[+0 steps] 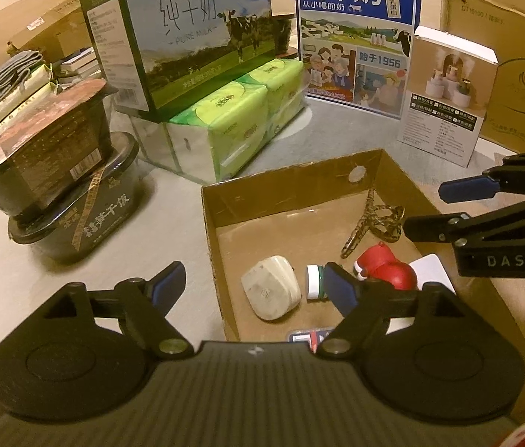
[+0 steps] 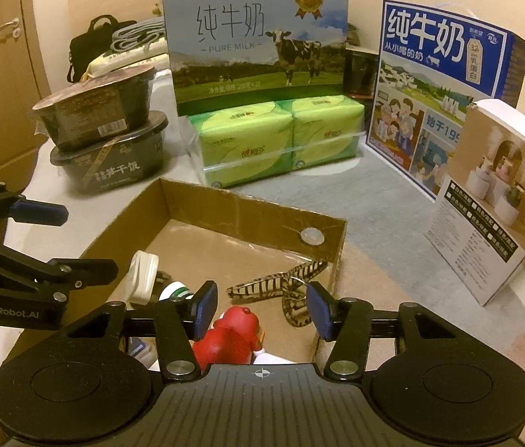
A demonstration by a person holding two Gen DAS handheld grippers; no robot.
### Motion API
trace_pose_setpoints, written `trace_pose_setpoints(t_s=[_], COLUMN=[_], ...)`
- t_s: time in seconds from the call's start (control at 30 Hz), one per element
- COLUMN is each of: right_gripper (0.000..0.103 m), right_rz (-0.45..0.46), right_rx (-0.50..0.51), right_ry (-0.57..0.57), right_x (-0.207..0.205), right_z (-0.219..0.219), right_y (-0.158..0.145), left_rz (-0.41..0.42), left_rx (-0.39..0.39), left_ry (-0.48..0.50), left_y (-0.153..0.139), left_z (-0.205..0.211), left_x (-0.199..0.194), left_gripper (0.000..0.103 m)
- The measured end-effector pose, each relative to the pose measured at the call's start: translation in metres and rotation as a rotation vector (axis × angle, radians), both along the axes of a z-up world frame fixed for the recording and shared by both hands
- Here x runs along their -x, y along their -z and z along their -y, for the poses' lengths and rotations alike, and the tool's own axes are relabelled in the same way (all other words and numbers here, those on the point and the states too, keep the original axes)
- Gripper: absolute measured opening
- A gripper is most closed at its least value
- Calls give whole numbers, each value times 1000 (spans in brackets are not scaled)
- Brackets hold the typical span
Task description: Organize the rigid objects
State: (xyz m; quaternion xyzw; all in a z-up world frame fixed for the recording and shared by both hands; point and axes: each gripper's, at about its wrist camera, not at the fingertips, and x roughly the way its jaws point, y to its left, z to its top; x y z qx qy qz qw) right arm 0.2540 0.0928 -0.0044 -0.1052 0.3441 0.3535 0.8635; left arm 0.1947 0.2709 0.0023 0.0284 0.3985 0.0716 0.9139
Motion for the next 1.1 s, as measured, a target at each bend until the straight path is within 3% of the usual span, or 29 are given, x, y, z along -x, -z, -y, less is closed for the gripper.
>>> trace_pose_setpoints(t_s=[0.77,1.1], right_gripper=[59,69], right_rz=[-30,-66], right_rx=[-14,-39], right_ry=[36,55], right_x=[45,85], right_z=[37,57], right_y=[-20,-25], left_rz=[27,67], left_rx=[18,56], left_ry=[0,-64], left_y=[-25,-29], left_z=[28,48], left_x=[59,106], left_gripper=[89,96])
